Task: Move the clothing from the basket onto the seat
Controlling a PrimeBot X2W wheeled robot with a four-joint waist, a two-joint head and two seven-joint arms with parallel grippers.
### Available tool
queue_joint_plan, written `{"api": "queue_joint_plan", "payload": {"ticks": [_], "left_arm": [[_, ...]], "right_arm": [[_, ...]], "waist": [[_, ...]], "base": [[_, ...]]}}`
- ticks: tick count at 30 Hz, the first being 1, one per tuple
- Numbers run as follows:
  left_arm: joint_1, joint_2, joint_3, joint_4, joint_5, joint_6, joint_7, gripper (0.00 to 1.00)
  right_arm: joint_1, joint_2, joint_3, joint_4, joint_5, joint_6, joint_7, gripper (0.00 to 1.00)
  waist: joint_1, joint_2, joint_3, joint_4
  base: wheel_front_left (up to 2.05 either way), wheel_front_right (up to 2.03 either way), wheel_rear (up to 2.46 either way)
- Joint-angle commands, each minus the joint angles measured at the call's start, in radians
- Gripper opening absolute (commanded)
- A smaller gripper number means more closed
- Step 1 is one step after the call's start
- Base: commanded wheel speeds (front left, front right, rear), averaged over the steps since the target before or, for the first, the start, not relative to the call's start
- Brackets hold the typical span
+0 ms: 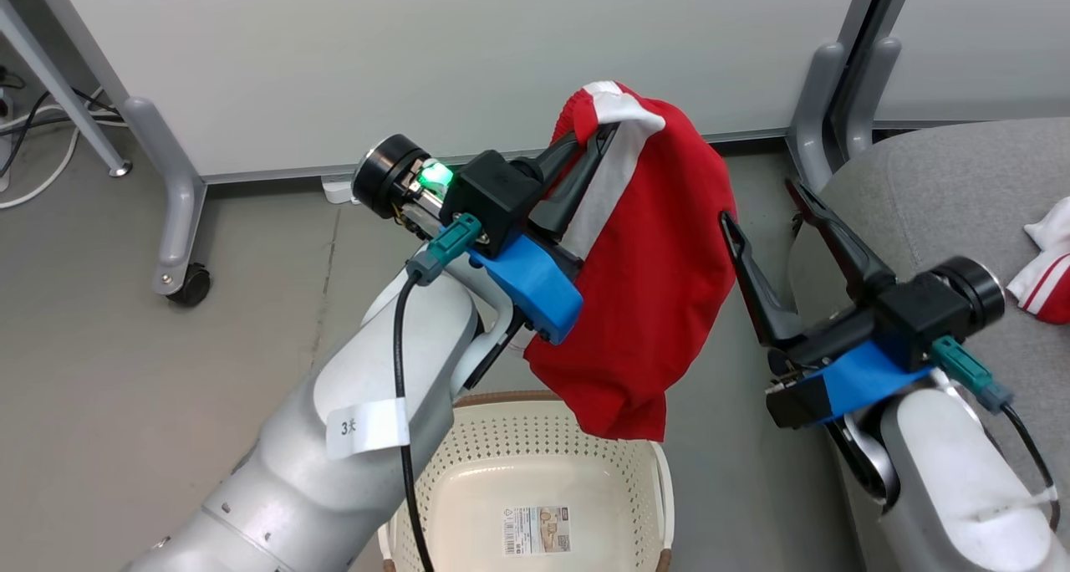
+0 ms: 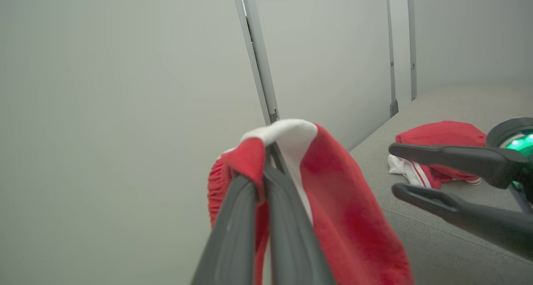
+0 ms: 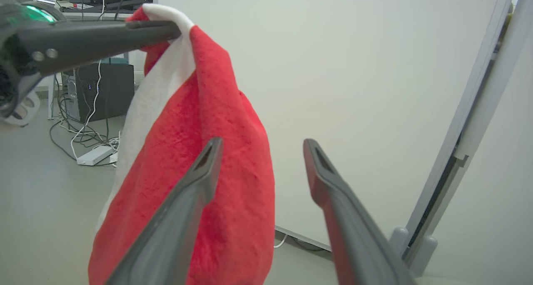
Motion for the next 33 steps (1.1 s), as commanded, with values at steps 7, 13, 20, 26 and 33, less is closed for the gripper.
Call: {"api": "queue_joint_plan", "payload": {"ticks": [7, 13, 20, 26, 33], "left_arm": [[0.0, -0.012, -0.014, -0.012, 0.01, -0.005, -0.005, 0.0], [-0.003, -0.018, -0.039, -0.017, 0.012, -0.004, -0.005, 0.0], [-0.015, -0.025, -0.061, -0.028, 0.008, -0.005, -0.005, 0.0], [-0.027, -0.028, -0.069, -0.047, 0.005, -0.005, -0.005, 0.0], [-0.032, -0.029, -0.067, -0.059, 0.011, -0.005, -0.005, 0.0]], "right_arm": [[-0.11, -0.04, 0.097, 0.056, -0.007, 0.0, -0.003, 1.0], [-0.181, -0.06, 0.157, 0.106, -0.009, 0.0, -0.003, 1.0], [-0.263, -0.082, 0.232, 0.204, -0.008, 0.0, -0.003, 1.0], [-0.296, -0.082, 0.273, 0.277, 0.009, 0.0, -0.003, 1.0], [-0.316, -0.068, 0.299, 0.317, 0.03, 0.0, -0.003, 0.0]], "waist": [[0.0, -0.0001, 0.014, 0.02], [0.0, -0.0001, 0.025, 0.033], [0.0, -0.0001, 0.041, 0.05], [0.0, -0.0001, 0.057, 0.062], [0.0, -0.0001, 0.069, 0.066]], "base": [[0.0, 0.0, 0.0], [0.0, 0.0, 0.0], [0.0, 0.0, 0.0], [0.0, 0.0, 0.0], [0.0, 0.0, 0.0]]}}
